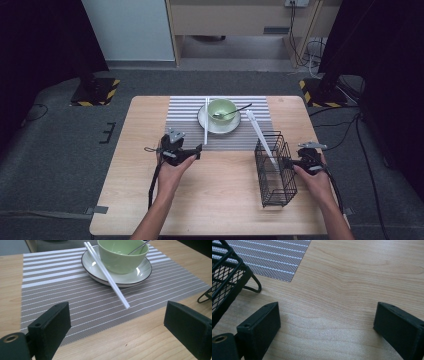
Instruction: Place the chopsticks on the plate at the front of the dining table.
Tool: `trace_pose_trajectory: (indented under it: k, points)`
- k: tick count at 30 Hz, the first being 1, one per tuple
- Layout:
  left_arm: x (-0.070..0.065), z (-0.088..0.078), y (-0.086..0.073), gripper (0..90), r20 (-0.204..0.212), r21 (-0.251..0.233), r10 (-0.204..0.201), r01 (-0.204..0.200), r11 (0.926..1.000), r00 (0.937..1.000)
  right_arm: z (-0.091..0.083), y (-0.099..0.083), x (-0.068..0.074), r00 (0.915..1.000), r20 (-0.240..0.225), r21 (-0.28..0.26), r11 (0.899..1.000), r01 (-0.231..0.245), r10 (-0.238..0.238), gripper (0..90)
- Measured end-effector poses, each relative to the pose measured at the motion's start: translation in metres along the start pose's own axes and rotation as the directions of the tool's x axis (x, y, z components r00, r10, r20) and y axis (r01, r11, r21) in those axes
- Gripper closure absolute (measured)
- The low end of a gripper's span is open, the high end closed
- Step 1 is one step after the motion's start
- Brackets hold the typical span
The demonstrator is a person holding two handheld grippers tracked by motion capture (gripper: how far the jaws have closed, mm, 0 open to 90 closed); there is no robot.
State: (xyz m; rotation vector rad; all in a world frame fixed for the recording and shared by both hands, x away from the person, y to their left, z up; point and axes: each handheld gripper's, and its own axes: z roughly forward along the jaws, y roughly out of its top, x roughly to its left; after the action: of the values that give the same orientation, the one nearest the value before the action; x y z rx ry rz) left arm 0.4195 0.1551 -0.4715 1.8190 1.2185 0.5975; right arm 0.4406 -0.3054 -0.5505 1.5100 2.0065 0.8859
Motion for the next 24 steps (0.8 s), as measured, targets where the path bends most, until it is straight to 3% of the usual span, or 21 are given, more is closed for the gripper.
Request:
trace_pose_trajectory:
  k: [17,24]
  points:
    - [0.039,-0.031,-0.019,4.8,-0.016,0.041,0.019,-0.019,0.9990,0.9997,0.001,0.000,0.001,1.0000,0.001,0.002,1.000,-0.001,0.001,5.8]
    - [0.055,-0.036,-0.030,4.2,-0.018,0.046,-0.003,0.004,0.9989,0.9998,0.001,0.001,0.001,1.0000,0.003,0.004,1.000,-0.001,0.001,5.4]
